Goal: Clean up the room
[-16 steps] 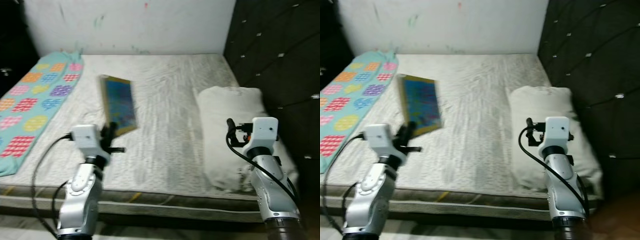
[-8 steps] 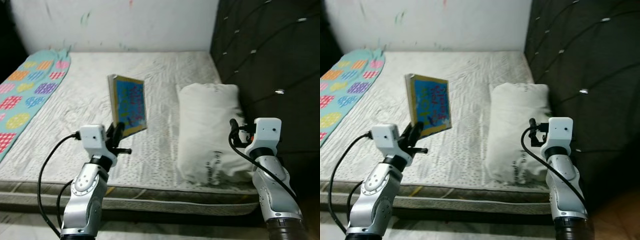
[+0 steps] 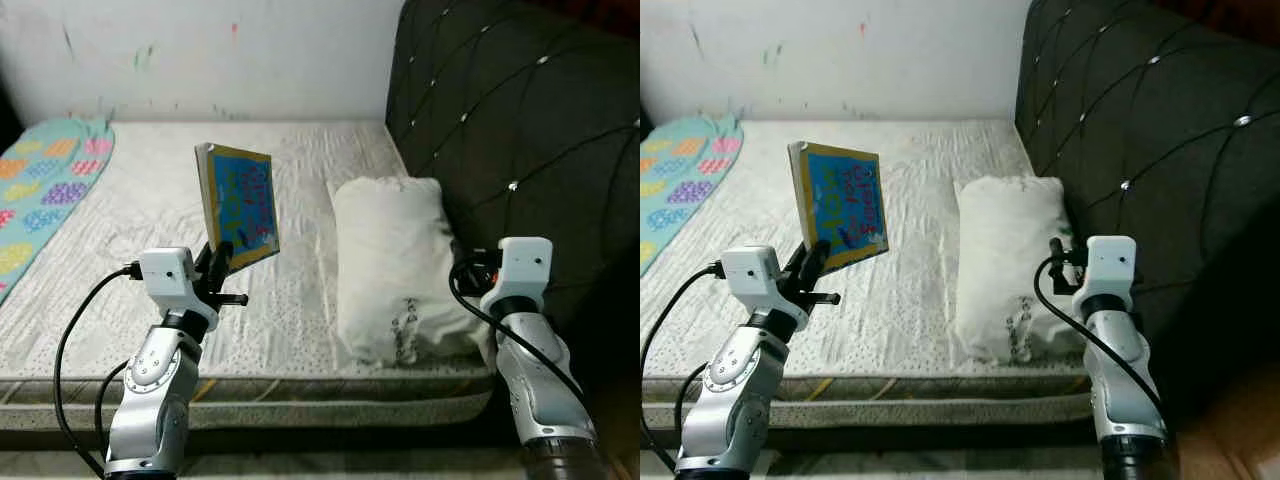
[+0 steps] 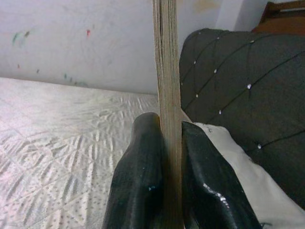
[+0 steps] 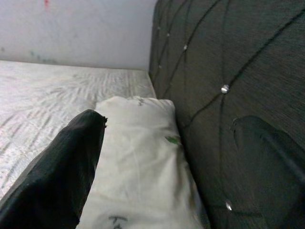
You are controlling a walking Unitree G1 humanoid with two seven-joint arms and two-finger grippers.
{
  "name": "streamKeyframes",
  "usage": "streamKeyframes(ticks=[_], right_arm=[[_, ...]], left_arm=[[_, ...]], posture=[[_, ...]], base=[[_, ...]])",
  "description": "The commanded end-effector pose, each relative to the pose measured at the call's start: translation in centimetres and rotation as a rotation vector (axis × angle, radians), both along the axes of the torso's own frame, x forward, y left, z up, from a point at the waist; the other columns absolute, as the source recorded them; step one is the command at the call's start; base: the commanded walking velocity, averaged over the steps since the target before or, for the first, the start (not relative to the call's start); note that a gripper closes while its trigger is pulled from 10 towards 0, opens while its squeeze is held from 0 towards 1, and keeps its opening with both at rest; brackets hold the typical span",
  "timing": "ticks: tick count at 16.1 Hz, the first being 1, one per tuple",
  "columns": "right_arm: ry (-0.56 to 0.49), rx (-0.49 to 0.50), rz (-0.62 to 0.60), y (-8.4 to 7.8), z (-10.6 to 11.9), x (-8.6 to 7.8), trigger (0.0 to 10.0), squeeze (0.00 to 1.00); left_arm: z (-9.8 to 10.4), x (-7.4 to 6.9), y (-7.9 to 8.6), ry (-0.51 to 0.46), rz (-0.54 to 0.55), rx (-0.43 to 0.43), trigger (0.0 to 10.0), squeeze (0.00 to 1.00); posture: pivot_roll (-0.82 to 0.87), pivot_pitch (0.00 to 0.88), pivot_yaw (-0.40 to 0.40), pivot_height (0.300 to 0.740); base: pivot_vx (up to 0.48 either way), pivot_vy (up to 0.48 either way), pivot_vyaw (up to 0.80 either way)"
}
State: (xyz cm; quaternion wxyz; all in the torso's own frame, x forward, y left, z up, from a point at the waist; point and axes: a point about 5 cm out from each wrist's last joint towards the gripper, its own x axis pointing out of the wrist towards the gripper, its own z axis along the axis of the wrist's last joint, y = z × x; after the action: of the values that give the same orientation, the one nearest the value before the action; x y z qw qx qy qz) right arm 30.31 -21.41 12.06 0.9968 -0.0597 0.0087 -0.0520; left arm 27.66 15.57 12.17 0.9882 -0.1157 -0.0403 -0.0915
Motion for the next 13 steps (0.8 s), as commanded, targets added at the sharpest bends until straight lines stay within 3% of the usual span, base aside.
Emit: streamKeyframes(ticks=[1,8,12,13], right_arm=[[-0.022,-0.001,0.005,0.2,0.6,0.3,10.0,0.0],[-0.023,0.009,0.005,0.1,0.6,0.2,10.0,0.0],[-0.024,-0.007,0.026,0.5,0.5,0.3,10.0,0.0],[-0.023,-0.007,0.036,0.8,0.5,0.3,10.0,0.0]], left_arm=[[1.5,0.2,-0.3,-0.074,-0.021,-0.008,10.0,0.0],[1.3,0.3,-0.3,-0.058,-0.007,0.002,10.0,0.0],[0.2,0.2,0.8,-0.002,0.081,0.038,10.0,0.0],[0.1,0.1,0.9,0.002,0.085,0.035,10.0,0.0]], posture=[[-0.13,0.0,0.039,0.74],[-0.12,0.0,0.037,0.74],[-0.11,0.0,0.033,0.74],[-0.11,0.0,0.031,0.74]], base=[[0.337,0.0,0.0],[0.309,0.0,0.0],[0.0,0.0,0.0],[0.0,0.0,0.8]])
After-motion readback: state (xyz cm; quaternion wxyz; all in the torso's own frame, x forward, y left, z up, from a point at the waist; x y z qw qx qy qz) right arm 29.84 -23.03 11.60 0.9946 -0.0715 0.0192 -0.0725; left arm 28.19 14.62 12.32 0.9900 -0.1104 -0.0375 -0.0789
